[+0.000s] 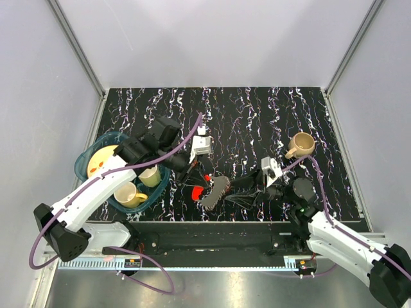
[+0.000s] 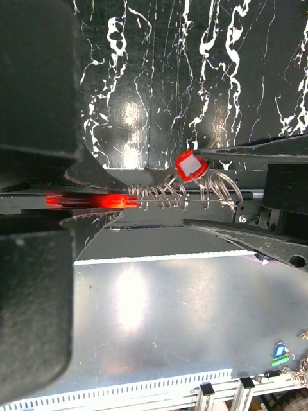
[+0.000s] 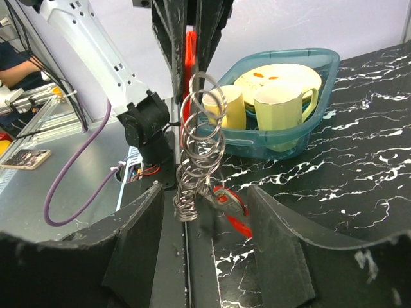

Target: Remove the keys from the keyring

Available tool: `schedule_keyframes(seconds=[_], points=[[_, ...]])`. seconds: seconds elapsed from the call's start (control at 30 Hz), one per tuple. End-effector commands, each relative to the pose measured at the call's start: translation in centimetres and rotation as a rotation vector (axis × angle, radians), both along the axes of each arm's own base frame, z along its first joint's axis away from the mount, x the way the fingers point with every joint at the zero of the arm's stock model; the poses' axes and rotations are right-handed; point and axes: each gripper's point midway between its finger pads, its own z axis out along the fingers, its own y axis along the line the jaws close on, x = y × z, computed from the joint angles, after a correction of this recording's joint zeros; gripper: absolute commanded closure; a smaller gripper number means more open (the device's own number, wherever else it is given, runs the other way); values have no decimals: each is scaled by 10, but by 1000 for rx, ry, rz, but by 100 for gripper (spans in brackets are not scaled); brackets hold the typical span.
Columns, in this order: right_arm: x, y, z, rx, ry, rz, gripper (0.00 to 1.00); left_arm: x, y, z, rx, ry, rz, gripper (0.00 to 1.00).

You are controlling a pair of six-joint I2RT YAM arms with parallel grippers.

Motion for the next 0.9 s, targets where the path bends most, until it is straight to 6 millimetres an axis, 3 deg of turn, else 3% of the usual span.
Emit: schedule_keyframes(seconds=[0.0, 0.3, 0.43, 0.67, 0.87], points=[[1, 5, -5, -10, 12, 6, 40, 7, -9, 31, -82, -94, -38, 100], [12, 8, 4, 13, -24, -41, 44, 6, -13, 29, -69, -69, -62, 100], [10, 2, 1, 17, -42, -63, 55, 9, -8, 20, -20, -71, -36, 100], [4, -4, 9, 25, -73, -69, 48, 11, -10, 9, 18, -55, -46, 100], [9, 0, 7, 0, -81, -73, 54, 10, -13, 10, 23, -45, -60, 100]])
